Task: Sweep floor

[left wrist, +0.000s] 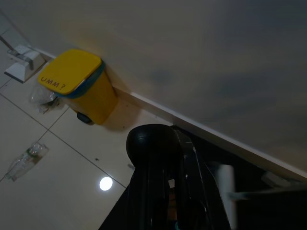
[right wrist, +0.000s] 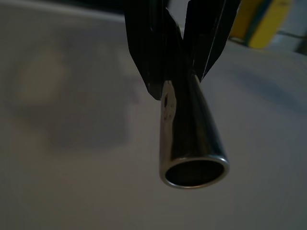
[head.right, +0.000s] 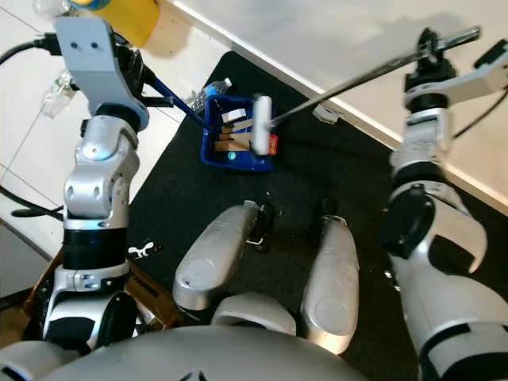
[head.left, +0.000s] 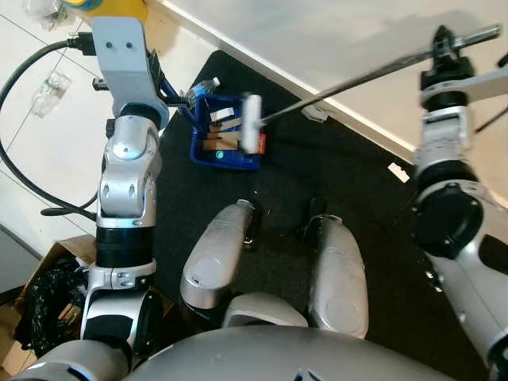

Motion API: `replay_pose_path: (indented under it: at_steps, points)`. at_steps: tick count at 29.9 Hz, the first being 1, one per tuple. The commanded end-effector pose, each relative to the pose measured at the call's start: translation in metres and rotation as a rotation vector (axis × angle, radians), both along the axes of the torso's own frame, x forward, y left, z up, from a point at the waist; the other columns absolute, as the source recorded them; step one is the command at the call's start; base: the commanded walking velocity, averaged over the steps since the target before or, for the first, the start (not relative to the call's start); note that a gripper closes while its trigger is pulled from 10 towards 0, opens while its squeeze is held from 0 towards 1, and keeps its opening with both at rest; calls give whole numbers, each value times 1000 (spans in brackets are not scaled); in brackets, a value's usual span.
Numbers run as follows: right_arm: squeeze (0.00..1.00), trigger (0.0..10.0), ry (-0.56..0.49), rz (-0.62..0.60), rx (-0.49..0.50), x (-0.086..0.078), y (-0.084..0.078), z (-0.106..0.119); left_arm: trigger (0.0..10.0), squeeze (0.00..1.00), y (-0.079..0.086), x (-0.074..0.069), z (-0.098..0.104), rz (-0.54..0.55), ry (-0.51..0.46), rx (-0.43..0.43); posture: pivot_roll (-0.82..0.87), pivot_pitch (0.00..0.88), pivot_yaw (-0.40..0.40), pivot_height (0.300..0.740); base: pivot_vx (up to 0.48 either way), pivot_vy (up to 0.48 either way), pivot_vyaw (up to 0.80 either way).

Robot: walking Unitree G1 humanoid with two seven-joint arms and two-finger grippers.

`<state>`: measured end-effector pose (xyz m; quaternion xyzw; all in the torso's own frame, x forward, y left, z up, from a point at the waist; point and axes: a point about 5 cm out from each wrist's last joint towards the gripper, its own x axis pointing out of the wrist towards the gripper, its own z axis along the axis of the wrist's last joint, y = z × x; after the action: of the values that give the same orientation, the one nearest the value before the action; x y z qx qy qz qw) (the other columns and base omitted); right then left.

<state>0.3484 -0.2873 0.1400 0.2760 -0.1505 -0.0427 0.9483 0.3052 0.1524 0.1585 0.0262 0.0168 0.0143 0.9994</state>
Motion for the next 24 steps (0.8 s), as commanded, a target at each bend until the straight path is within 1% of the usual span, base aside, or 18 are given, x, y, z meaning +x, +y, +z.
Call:
replay_pose_path:
  at_steps: [1,2,4,5,6,9,10,12,13,14,15,16,18,20,21,22,24]
  points:
    - [0,10000,-15,5,-41,-5,-5,0,10000,0,0,-6,-31,5,140,3,421,336,106,740,0,0,0]
    - [0,10000,-15,5,-41,-5,-5,0,10000,0,0,-6,-31,5,140,3,421,336,106,740,0,0,0]
    - [0,10000,-8,-9,-60,-9,-15,1,10000,0,-1,-5,-32,1,143,0,397,342,106,740,0,0,0]
    - [0,10000,16,-14,-55,-12,-18,-4,10000,0,-2,-5,-32,-3,145,-2,392,342,107,740,0,0,0]
    - [0,10000,38,-16,-48,-14,-19,-9,10000,0,-3,-4,-32,-6,146,-3,391,345,112,740,0,0,0]
    - [0,10000,54,-16,-43,-15,-18,-13,10000,0,-4,-4,-33,-8,147,-4,391,345,112,740,0,0,0]
    - [0,10000,79,-10,-16,-16,-14,-21,10000,0,-5,-4,-33,-12,148,-4,394,346,117,740,0,0,0]
    - [0,10000,79,-10,-16,-16,-14,-21,10000,0,-5,-4,-33,-12,148,-4,394,346,117,740,0,0,0]
    - [0,10000,102,-3,7,-16,-8,-28,10000,0,-5,-4,-32,-15,147,-3,399,347,121,740,0,0,0]
    - [0,10000,95,-6,89,-14,3,-34,10000,0,-4,-4,-31,-15,145,2,426,345,128,740,0,0,0]
    - [0,10000,89,-8,147,-11,11,-37,10000,0,-3,-4,-31,-15,143,6,426,345,128,740,0,0,0]
    - [0,10000,72,-8,221,-7,20,-38,10000,0,-1,-4,-30,-11,143,11,426,345,128,740,0,0,0]
    - [0,10000,72,-8,221,-7,20,-38,10000,0,-1,-4,-30,-11,143,11,426,345,128,740,0,0,0]
    - [0,10000,47,1,349,1,35,-36,10000,0,3,-5,-30,-4,142,18,426,345,128,740,0,0,0]
    - [0,10000,47,1,349,1,35,-36,10000,0,3,-5,-30,-4,142,18,426,345,128,740,0,0,0]
    - [0,10000,37,21,430,7,47,-34,10000,0,4,-6,-30,1,140,22,457,342,126,740,0,0,0]
    - [0,10000,42,36,488,12,58,-33,10000,0,5,-6,-29,5,139,22,459,342,123,740,0,0,0]
